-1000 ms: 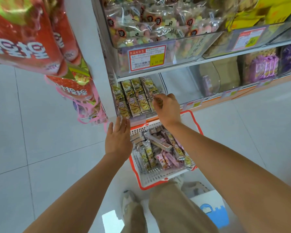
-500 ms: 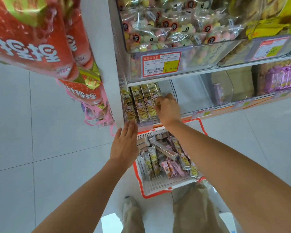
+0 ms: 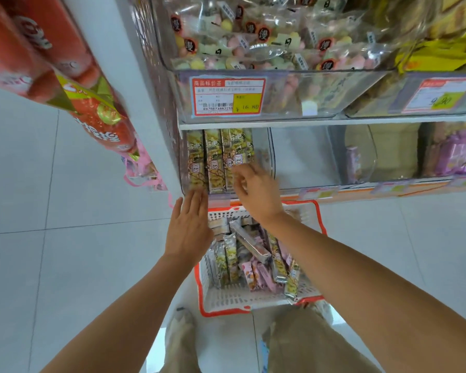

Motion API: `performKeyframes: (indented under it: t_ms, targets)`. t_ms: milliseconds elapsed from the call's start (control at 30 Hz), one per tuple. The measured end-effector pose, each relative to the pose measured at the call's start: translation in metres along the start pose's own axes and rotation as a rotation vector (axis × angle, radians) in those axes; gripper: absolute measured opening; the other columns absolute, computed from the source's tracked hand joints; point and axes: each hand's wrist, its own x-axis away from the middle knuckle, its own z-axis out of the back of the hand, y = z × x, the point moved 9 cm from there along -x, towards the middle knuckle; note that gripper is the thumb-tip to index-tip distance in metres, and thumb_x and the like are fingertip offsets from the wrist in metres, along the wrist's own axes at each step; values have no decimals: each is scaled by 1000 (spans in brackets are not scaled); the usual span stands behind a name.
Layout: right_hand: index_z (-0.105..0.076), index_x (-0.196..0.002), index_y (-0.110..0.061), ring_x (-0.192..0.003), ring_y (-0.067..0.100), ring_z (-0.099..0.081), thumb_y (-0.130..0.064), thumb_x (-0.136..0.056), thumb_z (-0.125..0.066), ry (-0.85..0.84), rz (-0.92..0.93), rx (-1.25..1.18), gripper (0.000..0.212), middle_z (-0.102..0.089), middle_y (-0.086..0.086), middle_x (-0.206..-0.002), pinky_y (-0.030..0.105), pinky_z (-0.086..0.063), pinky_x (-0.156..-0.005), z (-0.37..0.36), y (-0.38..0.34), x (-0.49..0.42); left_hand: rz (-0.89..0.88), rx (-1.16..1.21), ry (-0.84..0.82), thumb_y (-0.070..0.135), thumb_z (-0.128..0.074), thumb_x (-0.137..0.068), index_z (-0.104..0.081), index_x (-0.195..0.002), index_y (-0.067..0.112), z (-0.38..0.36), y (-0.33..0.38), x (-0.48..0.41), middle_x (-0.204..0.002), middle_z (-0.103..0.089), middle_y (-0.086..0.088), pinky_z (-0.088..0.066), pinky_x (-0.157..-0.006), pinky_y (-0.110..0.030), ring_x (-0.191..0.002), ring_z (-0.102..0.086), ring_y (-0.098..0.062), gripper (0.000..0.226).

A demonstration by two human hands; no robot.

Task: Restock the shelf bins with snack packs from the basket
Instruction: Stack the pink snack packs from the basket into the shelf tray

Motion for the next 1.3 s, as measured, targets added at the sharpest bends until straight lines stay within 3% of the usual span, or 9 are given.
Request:
performKeyframes:
  t_ms: [100, 200, 333, 433, 533, 700, 933, 1100, 1300]
  targets:
    - [-67, -95, -13, -65, 15, -62, -14, -90, -58, -95, 21, -78, 11, -68, 3, -84, 36, -59, -58, -7, 9, 15, 57, -1, 17, 21, -51, -91, -10, -156, 5, -6, 2, 1, -164, -10, -13, -5, -121, -43, -151, -6, -29, 79]
    - [-65, -91, -16, -61, 15, -64, -28, -92, -45, -191, 53, -107, 23, -69, -1, -78, 36, -57, -54, -15, 19, 33, 132, 2, 53, 18, -62, -81, -23, -154, 4, -12, 4, 6, -160, -22, -17, -17, -120, -48, -149, -16, -34, 84]
    - [-65, -94, -20, -64, 19, -65, -23, -91, -55, -370, 46, -95, 11, -70, -2, -79, 39, -56, -56, -36, 41, 63, 230, 62, 116, 11, -68, -74, -33, -150, 1, -25, 13, 21, -156, -28, -22, -22, -118, -51, -145, -23, -39, 84]
    - [-64, -104, -18, -75, 21, -66, -24, -93, -56, -466, 25, -57, 14, -70, 1, -88, 35, -54, -62, -48, 58, 84, 287, 83, 122, 10, -68, -72, -36, -148, 2, -45, 20, 33, -153, -32, -23, -25, -115, -52, -142, -28, -41, 83]
    - [-59, -114, -16, -89, 24, -65, -29, -97, -52, -585, -34, 44, 22, -66, 4, -103, 32, -48, -67, -70, 81, 105, 288, 68, 80, 15, -65, -80, -27, -153, 8, -74, 24, 39, -158, -25, -19, -18, -118, -49, -146, -21, -37, 83]
    - [-48, -127, -17, -104, 27, -60, -33, -98, -48, -702, -110, 194, 33, -59, 7, -120, 38, -51, -78, -120, 121, 138, 282, 52, -15, 29, -45, -99, -1, -157, 14, -135, 18, 40, -164, 2, -10, -1, -122, -43, -151, 3, -28, 74]
    - [-37, -140, -19, -120, 30, -51, -38, -98, -50, -786, -118, 271, 48, -47, 8, -137, 41, -49, -86, -189, 157, 164, 336, 101, -120, 29, -40, -102, 7, -156, 12, -220, -1, 35, -164, 12, -10, -4, -123, -43, -151, 9, -27, 74]
    - [-40, -137, -18, -112, 30, -56, -40, -95, -56, -772, -97, 265, 50, -50, 11, -131, 40, -51, -89, -223, 173, 167, 350, 102, -61, 30, -36, -103, 12, -155, 10, -249, -7, 21, -164, 13, -9, -8, -123, -42, -151, 10, -25, 73]
    - [-43, -136, -15, -111, 33, -57, -36, -87, -70, -818, -161, 200, 60, -54, 13, -125, 37, -47, -87, -253, 192, 167, 362, 118, 130, 30, -36, -103, 5, -156, 10, -264, -10, 16, -165, 6, -8, -13, -123, -41, -152, 1, -25, 70]
